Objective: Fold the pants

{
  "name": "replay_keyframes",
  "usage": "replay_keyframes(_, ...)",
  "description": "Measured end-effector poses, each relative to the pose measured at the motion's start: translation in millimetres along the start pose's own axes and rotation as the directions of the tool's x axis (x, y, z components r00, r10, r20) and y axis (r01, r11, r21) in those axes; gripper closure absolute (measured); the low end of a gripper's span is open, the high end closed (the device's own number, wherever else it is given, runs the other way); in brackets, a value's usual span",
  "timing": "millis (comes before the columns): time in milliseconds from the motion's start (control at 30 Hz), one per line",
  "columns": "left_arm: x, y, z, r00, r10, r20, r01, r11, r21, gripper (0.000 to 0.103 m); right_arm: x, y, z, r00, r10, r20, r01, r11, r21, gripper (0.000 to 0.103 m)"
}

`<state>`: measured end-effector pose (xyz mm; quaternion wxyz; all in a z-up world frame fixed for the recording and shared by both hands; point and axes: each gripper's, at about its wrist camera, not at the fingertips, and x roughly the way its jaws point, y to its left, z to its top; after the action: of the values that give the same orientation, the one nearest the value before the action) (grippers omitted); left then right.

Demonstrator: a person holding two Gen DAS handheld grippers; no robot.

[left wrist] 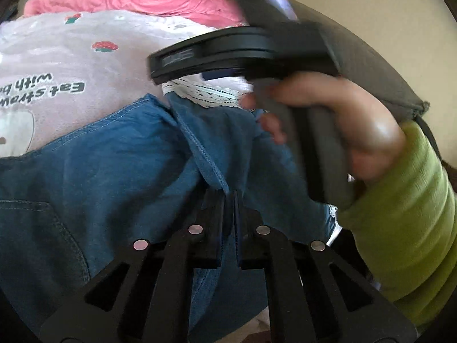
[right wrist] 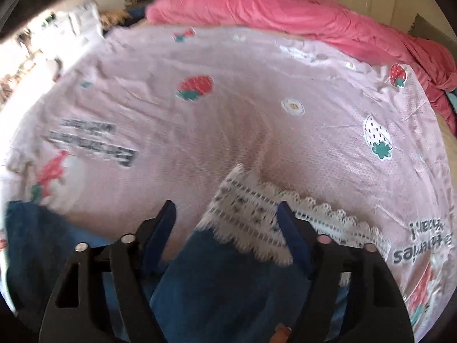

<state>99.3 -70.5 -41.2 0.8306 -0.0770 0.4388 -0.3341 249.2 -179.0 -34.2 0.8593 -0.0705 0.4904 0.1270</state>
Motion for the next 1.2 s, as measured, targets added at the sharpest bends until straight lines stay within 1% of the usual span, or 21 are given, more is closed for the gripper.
replay_keyframes(33,-1,-2,0,1.000,0.003,0.002,-0.003,1.000,0.004,0.102,10,1,3,0.998,-0.051,-0.025,0.051,0.999,-0.008,0.041)
replay_keyframes(67,-1,-2,0,1.000,0.004,0.003,-0.004,1.000,0.006,0.102,17,2,3,0.996,-0.078,-0.040,0.078,0.997,-0.015,0.043)
replay_keyframes(100,-2,-3,0,1.000,0.010,0.006,-0.010,1.000,0.008,0.102,26,2,3,0.994,-0.086,-0.062,0.085,0.996,-0.016,0.049)
replay_keyframes(133,-3,-4,0,1.000,0.017,0.008,-0.017,1.000,0.012,0.102,31,1,2,0.994,-0.077,-0.074,0.076,0.997,-0.010,0.060)
replay_keyframes(167,-4,-3,0,1.000,0.025,0.011,-0.025,1.000,0.015,0.102,36,-2,0,0.995,-0.061,-0.083,0.062,0.998,0.010,0.067)
replay_keyframes(200,-5,-2,1,0.999,0.034,0.013,-0.034,0.999,0.018,0.102,34,-5,-2,0.997,-0.045,-0.068,0.046,0.999,0.016,0.081)
replay_keyframes(233,-6,-1,1,0.999,0.037,0.017,-0.038,0.999,0.014,0.102,29,-5,-4,0.998,-0.034,-0.044,0.033,0.999,-0.002,0.090)
replay_keyframes(267,-7,1,1,0.999,0.035,0.018,-0.035,0.999,0.009,0.102,24,-5,-6,0.999,-0.033,-0.021,0.032,0.999,-0.014,0.092)
replay_keyframes(367,-9,4,2,0.999,0.038,0.022,-0.038,0.999,-0.001,0.102,1,-14,-13,0.999,-0.002,0.042,0.001,1.000,0.008,0.092)
replay_keyframes(400,-11,5,1,0.999,0.040,0.022,-0.040,0.999,-0.002,0.102,-10,-22,-17,0.997,0.027,0.078,-0.030,0.999,0.035,0.092)
replay_keyframes(467,-12,5,0,0.999,0.047,0.025,-0.047,0.999,-0.004,0.102,-31,-38,-26,0.990,0.060,0.125,-0.071,0.993,0.091,0.092)
replay_keyframes(533,-14,8,-2,0.998,0.062,0.029,-0.062,0.998,0.000,0.102,-53,-55,-37,0.978,0.102,0.182,-0.131,0.979,0.155,0.093)
replay_keyframes(667,-11,12,-2,0.994,0.104,0.041,-0.105,0.994,0.024,0.102,-99,-85,-68,0.960,0.103,0.261,-0.171,0.952,0.252,0.093)
replay_keyframes(733,-14,6,-4,0.990,0.128,0.051,-0.131,0.989,0.061,0.103,-119,-99,-93,0.955,0.090,0.282,-0.177,0.938,0.298,0.093)
replay_keyframes(833,-19,3,-3,0.992,0.109,0.063,-0.114,0.989,0.094,0.103,-138,-114,-133,0.956,0.067,0.284,-0.169,0.920,0.354,0.093)
replay_keyframes(867,-20,0,-4,0.992,0.104,0.067,-0.111,0.988,0.109,0.103,-145,-118,-153,0.960,0.058,0.275,-0.160,0.916,0.368,0.093)
replay_keyframes(967,-23,-11,-10,0.995,0.085,0.060,-0.094,0.984,0.152,0.103,-151,-121,-190,0.967,0.066,0.248,-0.164,0.902,0.400,0.093)
replay_keyframes(1000,-21,-15,-12,0.996,0.075,0.044,-0.082,0.983,0.164,0.103,-149,-122,-199,0.970,0.066,0.233,-0.160,0.897,0.413,0.093)
replay_keyframes(1100,-14,-25,-20,0.996,0.083,0.015,-0.084,0.976,0.202,0.103,-145,-125,-218,0.978,0.067,0.195,-0.148,0.887,0.438,0.093)
replay_keyframes(1167,-11,-31,-25,0.996,0.089,0.002,-0.087,0.972,0.219,0.103,-142,-126,-226,0.980,0.083,0.183,-0.158,0.878,0.451,0.092)
replay_keyframes(1200,-10,-32,-27,0.996,0.092,0.000,-0.089,0.971,0.223,0.103,-142,-128,-230,0.979,0.091,0.185,-0.168,0.871,0.461,0.090)
